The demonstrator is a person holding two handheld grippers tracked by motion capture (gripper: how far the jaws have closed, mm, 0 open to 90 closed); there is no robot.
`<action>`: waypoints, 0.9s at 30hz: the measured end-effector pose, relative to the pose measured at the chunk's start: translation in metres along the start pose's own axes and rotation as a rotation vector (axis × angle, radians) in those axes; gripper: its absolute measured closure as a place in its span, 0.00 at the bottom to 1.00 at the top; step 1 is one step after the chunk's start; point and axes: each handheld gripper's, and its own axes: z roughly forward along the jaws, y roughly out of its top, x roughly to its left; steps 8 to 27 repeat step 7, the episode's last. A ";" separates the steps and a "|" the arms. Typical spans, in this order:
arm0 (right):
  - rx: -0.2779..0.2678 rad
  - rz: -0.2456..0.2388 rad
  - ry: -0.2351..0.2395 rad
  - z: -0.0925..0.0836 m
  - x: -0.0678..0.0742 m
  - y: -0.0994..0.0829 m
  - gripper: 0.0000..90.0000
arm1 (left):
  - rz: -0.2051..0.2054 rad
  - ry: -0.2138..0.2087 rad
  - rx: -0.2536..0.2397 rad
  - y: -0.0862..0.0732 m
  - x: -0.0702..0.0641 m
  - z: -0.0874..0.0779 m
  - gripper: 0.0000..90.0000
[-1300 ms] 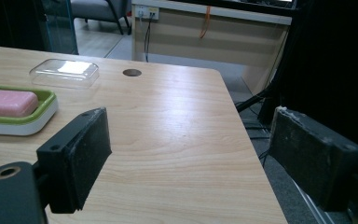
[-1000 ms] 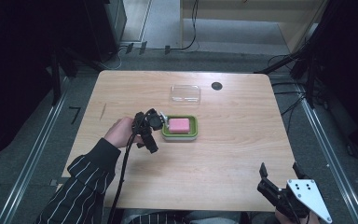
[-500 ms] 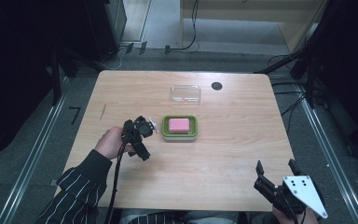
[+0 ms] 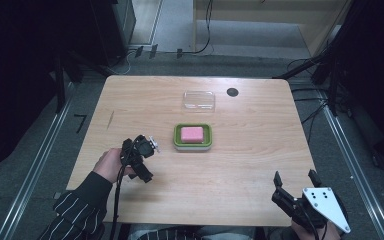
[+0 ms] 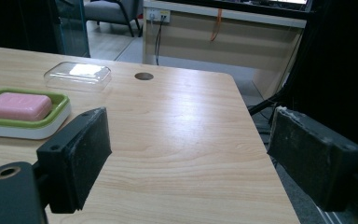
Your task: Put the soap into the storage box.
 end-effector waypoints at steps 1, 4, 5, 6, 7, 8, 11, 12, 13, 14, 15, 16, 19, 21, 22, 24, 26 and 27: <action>-0.002 0.001 0.000 0.000 0.000 0.000 0.14 | 0.002 -0.002 0.002 -0.002 0.000 0.002 0.05; -0.003 0.004 -0.001 0.000 0.000 0.000 0.14 | 0.002 -0.012 0.015 -0.004 -0.001 0.005 0.05; -0.002 0.003 -0.001 0.000 0.000 0.000 0.14 | 0.004 -0.016 0.020 -0.004 0.000 0.006 0.05; -0.001 0.001 -0.001 0.001 -0.001 0.000 0.14 | -0.004 -0.015 0.012 -0.003 0.000 0.007 0.05; -0.001 0.001 -0.001 0.001 -0.001 0.000 0.14 | -0.004 -0.015 0.012 -0.003 0.000 0.007 0.05; -0.001 0.001 -0.001 0.001 -0.001 0.000 0.14 | -0.004 -0.015 0.012 -0.003 0.000 0.007 0.05; -0.001 0.001 -0.001 0.001 -0.001 0.000 0.14 | -0.004 -0.015 0.012 -0.003 0.000 0.007 0.05; -0.001 0.001 -0.001 0.001 -0.001 0.000 0.14 | -0.004 -0.015 0.012 -0.003 0.000 0.007 0.05; -0.001 0.001 -0.001 0.001 -0.001 0.000 0.14 | -0.004 -0.015 0.012 -0.003 0.000 0.007 0.05; -0.001 0.001 -0.001 0.001 -0.001 0.000 0.14 | -0.004 -0.015 0.012 -0.003 0.000 0.007 0.05; -0.001 0.001 -0.001 0.001 -0.001 0.000 0.14 | -0.004 -0.015 0.012 -0.003 0.000 0.007 0.05; -0.001 0.001 -0.001 0.001 -0.001 0.000 0.14 | -0.004 -0.015 0.012 -0.003 0.000 0.007 0.05; -0.001 0.001 -0.001 0.001 -0.001 0.000 0.14 | -0.004 -0.015 0.012 -0.003 0.000 0.007 0.05; -0.001 0.001 -0.001 0.001 -0.001 0.000 0.14 | -0.004 -0.015 0.012 -0.003 0.000 0.007 0.05; -0.001 0.001 -0.001 0.001 -0.001 0.000 0.14 | -0.004 -0.015 0.012 -0.003 0.000 0.007 0.05; -0.001 0.001 -0.001 0.001 -0.001 0.000 0.14 | -0.004 -0.015 0.012 -0.003 0.000 0.007 0.05; -0.001 0.001 -0.001 0.001 -0.001 0.000 0.14 | -0.004 -0.015 0.012 -0.003 0.000 0.007 0.05; -0.001 0.001 -0.001 0.001 -0.001 0.000 0.14 | -0.004 -0.015 0.012 -0.003 0.000 0.007 0.05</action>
